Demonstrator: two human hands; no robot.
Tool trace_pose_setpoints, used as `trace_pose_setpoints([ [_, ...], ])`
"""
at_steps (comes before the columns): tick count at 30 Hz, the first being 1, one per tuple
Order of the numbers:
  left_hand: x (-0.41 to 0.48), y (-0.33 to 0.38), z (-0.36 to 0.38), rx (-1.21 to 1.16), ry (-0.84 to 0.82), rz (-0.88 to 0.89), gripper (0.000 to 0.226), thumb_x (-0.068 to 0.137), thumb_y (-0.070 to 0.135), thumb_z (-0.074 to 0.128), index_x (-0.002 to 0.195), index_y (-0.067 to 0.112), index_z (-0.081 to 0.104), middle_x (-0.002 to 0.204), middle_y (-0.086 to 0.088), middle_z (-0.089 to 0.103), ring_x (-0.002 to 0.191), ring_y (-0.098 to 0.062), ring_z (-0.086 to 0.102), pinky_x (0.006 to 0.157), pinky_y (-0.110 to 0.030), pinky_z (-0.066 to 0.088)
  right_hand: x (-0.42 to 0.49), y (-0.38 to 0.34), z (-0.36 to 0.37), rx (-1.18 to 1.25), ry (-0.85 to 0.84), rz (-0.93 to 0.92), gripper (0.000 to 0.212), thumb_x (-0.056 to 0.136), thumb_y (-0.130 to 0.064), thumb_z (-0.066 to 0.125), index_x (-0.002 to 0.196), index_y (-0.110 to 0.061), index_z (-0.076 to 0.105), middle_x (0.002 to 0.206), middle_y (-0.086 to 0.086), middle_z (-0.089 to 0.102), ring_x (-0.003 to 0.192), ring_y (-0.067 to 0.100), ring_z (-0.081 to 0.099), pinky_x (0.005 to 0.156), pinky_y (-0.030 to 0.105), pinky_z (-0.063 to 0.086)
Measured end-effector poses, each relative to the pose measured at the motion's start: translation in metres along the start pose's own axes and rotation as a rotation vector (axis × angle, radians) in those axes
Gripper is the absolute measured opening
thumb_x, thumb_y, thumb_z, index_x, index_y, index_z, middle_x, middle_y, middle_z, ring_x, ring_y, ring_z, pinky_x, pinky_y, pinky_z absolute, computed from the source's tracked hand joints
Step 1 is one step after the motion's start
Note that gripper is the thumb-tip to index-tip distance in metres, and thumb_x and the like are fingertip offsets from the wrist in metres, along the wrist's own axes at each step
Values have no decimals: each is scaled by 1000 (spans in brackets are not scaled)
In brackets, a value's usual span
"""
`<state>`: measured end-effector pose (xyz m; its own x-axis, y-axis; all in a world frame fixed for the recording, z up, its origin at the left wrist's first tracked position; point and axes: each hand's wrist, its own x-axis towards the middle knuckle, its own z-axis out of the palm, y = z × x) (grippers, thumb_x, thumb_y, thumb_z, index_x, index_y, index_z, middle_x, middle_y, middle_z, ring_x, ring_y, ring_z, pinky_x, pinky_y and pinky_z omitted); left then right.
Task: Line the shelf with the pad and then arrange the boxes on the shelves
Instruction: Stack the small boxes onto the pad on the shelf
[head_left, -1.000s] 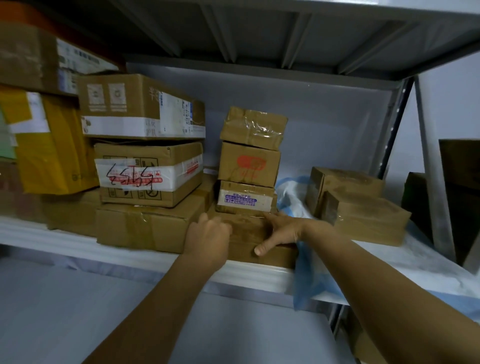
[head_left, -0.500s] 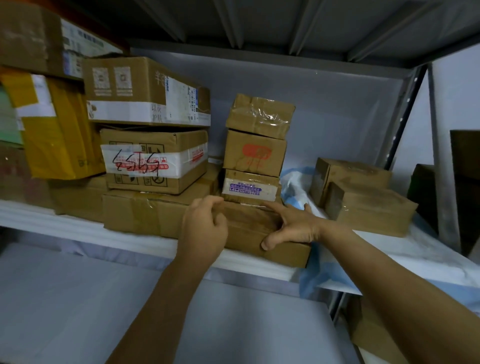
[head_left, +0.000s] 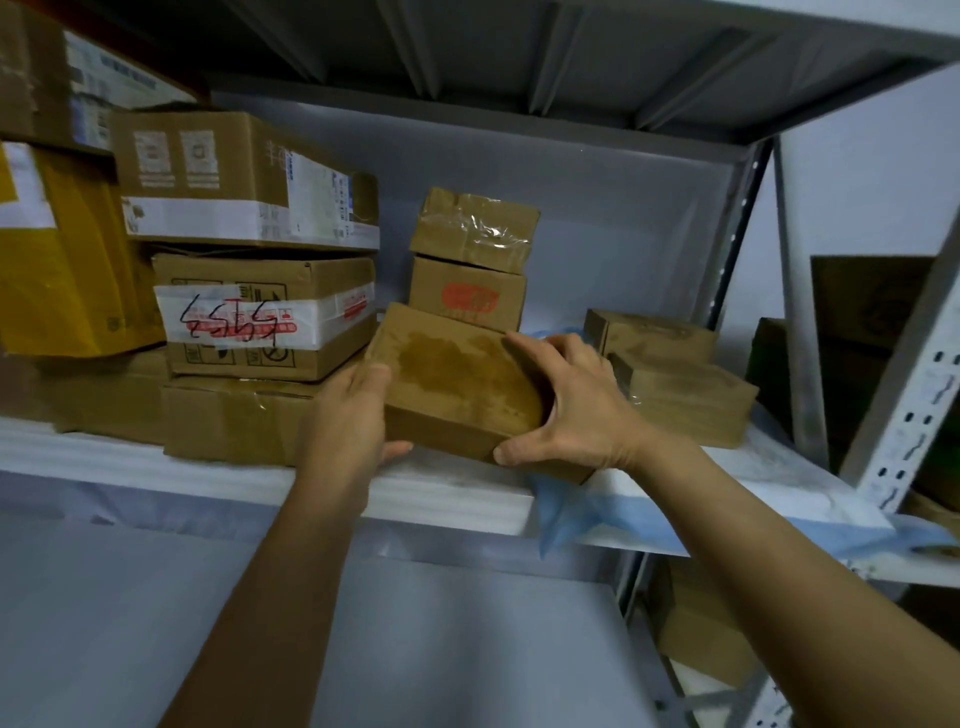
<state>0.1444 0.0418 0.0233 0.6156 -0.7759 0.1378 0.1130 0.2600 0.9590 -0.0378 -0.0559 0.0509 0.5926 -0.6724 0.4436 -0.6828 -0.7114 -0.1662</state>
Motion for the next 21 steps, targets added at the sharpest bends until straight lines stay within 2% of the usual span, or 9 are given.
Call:
trace_pose_setpoints([
  [3, -4, 6, 14, -102, -26, -39, 28, 99, 30, 43, 123, 21, 55, 122, -4, 60, 109, -23, 59, 62, -29, 55, -9, 8, -15, 249, 4, 74, 115, 49, -78, 63, 147, -43, 15, 149, -3, 17, 137, 27, 22, 114, 47, 26],
  [6, -7, 10, 31, -183, -68, -63, 35, 99, 29, 44, 132, 18, 50, 130, -5, 56, 113, -24, 57, 61, -29, 56, -15, 24, -29, 528, 251, 256, 91, 73, -68, 58, 148, -35, 18, 153, -1, 17, 137, 24, 29, 110, 41, 30],
  [9, -12, 10, 63, -217, -106, -71, 25, 99, 28, 43, 122, 21, 51, 127, -5, 55, 110, -24, 57, 63, -30, 55, -21, 51, -48, 632, 407, 508, 64, 85, -51, 59, 140, -26, 37, 140, 5, 42, 116, 23, 50, 98, 38, 44],
  [11, -19, 8, 93, -184, -112, -69, 21, 99, 27, 43, 120, 21, 47, 124, -5, 52, 107, -23, 56, 61, -31, 55, -32, 73, -59, 748, 423, 635, 44, 87, -40, 62, 124, -20, 50, 122, 5, 56, 103, 21, 55, 90, 35, 46],
  [13, -25, 1, 120, -120, -123, -68, 20, 99, 26, 44, 117, 19, 42, 120, -6, 49, 103, -23, 54, 60, -32, 56, -45, 97, -65, 772, 464, 727, 31, 85, -35, 65, 108, -18, 52, 111, 7, 59, 98, 22, 56, 90, 38, 47],
  [16, -33, -10, 158, -28, -204, -80, 24, 98, 28, 45, 117, 16, 37, 113, -5, 47, 103, -23, 53, 68, -36, 58, -66, 127, -73, 765, 503, 801, 30, 87, -33, 64, 107, -14, 53, 107, 9, 59, 95, 23, 56, 86, 38, 46],
  [18, -34, -21, 179, 58, -270, -96, 25, 98, 30, 45, 116, 15, 37, 113, -5, 47, 102, -23, 52, 81, -42, 56, -80, 144, -76, 746, 449, 825, 34, 88, -31, 63, 113, -12, 52, 108, 9, 56, 93, 22, 53, 83, 36, 45],
  [19, -35, -26, 187, 129, -299, -99, 30, 96, 32, 46, 119, 14, 37, 117, -6, 48, 103, -24, 52, 88, -45, 53, -87, 152, -78, 743, 399, 831, 39, 87, -30, 64, 118, -11, 50, 110, 8, 54, 95, 22, 52, 83, 36, 44],
  [21, -35, -38, 198, 304, -351, -106, 55, 90, 41, 51, 135, 12, 35, 133, -10, 47, 114, -29, 51, 98, -49, 48, -96, 166, -78, 741, 315, 826, 54, 84, -30, 66, 130, -10, 44, 117, 7, 53, 100, 24, 53, 83, 35, 45],
])
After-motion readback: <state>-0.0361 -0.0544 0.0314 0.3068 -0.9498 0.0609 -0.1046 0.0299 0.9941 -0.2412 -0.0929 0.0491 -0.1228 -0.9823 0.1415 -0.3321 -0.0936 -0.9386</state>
